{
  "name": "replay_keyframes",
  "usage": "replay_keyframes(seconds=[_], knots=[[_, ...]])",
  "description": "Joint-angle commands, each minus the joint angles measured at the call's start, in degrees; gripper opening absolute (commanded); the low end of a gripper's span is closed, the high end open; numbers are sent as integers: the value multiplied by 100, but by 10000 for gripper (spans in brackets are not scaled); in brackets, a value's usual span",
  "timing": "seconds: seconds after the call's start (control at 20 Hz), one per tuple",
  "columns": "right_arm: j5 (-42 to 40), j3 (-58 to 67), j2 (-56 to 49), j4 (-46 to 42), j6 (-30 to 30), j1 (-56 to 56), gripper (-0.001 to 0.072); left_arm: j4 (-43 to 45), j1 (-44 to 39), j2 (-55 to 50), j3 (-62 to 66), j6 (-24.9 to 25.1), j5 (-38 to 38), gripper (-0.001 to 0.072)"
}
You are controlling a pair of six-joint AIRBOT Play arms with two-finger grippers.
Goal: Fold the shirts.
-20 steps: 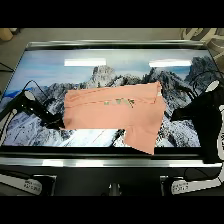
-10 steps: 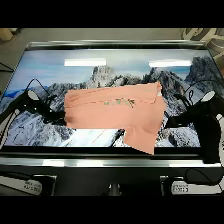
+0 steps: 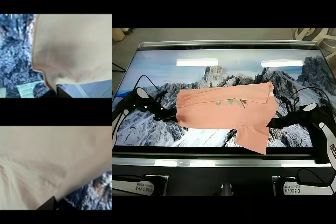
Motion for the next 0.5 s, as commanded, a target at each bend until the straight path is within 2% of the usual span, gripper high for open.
replay_keyframes(seconds=[0.0, 0.15, 0.25, 0.35, 0.45], knots=[[-328, 63, 107, 186, 20, 264, 20, -87, -79, 107, 129, 68, 17, 27], [13, 970, 822, -22, -339, 166, 19, -90, 20, 713, 844, 42, 39, 26], [-31, 2122, 1668, -149, -723, 127, 19, -90, 90, 1515, 1738, -219, 343, 26], [-476, 3523, 2660, -498, -907, 129, 19, -92, 116, 2514, 2758, -479, 1078, 26], [-1215, 4511, 3595, -957, -992, 129, 20, -90, 37, 3554, 3528, -442, 2201, 27]])
